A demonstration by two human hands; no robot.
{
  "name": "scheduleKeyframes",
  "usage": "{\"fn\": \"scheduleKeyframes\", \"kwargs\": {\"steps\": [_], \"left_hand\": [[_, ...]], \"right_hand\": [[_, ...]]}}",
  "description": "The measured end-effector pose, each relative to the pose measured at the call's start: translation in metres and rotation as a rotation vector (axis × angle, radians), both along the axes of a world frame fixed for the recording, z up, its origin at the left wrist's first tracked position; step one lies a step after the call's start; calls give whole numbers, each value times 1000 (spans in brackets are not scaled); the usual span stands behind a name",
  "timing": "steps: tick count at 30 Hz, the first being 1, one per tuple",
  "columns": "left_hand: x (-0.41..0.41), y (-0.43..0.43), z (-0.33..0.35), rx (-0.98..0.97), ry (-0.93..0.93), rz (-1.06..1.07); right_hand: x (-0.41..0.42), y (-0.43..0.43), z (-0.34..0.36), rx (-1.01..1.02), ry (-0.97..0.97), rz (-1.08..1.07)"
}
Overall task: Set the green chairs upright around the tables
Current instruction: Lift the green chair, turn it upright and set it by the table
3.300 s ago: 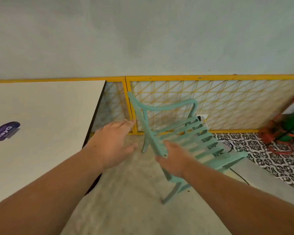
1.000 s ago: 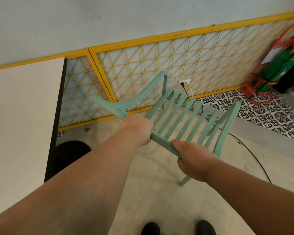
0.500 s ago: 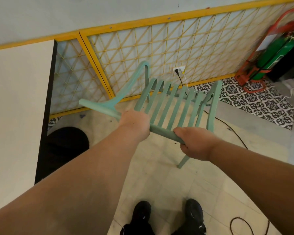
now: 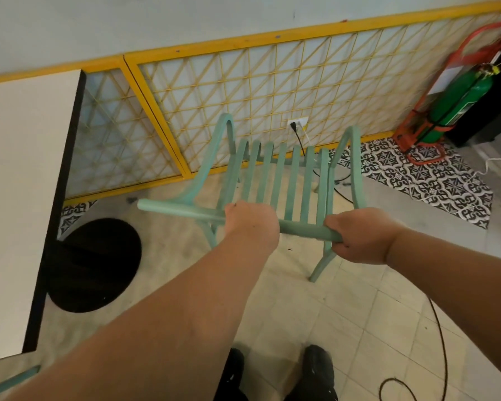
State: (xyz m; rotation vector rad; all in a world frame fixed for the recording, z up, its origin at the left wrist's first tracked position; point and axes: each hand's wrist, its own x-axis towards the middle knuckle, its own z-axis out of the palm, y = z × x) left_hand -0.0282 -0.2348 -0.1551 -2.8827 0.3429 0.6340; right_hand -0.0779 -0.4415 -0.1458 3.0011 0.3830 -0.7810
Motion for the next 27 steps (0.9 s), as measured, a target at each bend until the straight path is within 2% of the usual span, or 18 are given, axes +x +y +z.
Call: {"fn": "scheduleKeyframes", "kwargs": {"steps": [6, 9, 12, 15, 18, 20, 27], "left_hand": [[2, -3, 3, -40, 8, -10], [-1, 14, 4, -195, 32, -110], [0, 45, 13, -343, -11, -123], [25, 88, 23, -220, -113, -74], [49, 126, 21, -55, -34, 7], [51, 132, 16, -13, 31, -9], [47, 125, 17, 43, 61, 6]], "right_hand": [[5, -10, -5, 20, -40, 27], [5, -6, -6, -9, -43, -5], [2, 16, -5, 58, -74, -156], [0, 42, -8, 135, -201, -245], [4, 50, -9, 70, -162, -278], [6, 49, -8, 55, -116, -281], [9, 46, -10, 31, -124, -229]]}}
